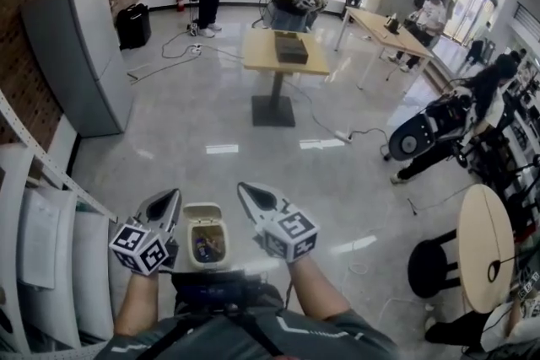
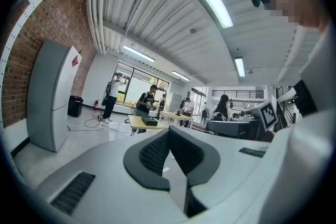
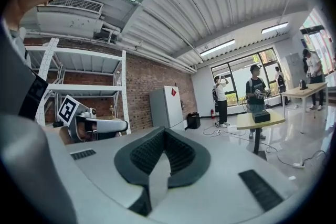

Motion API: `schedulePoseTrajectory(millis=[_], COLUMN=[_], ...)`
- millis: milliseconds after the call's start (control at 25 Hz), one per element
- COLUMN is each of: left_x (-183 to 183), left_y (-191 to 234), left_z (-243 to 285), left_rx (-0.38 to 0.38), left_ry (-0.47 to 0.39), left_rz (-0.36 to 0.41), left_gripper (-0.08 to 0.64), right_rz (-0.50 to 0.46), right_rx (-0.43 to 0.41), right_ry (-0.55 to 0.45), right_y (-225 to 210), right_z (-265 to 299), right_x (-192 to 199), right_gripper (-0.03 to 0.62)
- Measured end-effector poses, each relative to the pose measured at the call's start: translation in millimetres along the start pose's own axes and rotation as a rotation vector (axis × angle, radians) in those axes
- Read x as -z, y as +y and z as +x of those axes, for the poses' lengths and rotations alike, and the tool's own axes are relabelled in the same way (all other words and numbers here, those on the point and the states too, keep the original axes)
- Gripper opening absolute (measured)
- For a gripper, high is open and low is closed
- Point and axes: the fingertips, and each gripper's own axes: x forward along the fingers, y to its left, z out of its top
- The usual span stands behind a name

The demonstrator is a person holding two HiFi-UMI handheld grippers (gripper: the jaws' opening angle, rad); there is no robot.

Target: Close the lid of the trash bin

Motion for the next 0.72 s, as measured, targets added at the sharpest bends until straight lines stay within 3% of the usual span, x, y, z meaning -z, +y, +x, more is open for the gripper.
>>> schedulePoseTrajectory(millis=[160,720], left_x=[-3.0,-24.0], left_y=[18.9,117.4], left_z=[8.8,30.0], left_rx=[0.002,0.117], left_ry=[0.006,0.007], left_rz=[0.003,0.0], left_gripper=[-0.008,-0.008], right_rz=[0.007,0.024], right_rx=[-0.007,0.121], right_ry=[0.006,0.057], right_y=[-5.0,-7.9], right_z=[21.3,116.0], right_x=[1.3,7.1], right_gripper=[0.011,0.011])
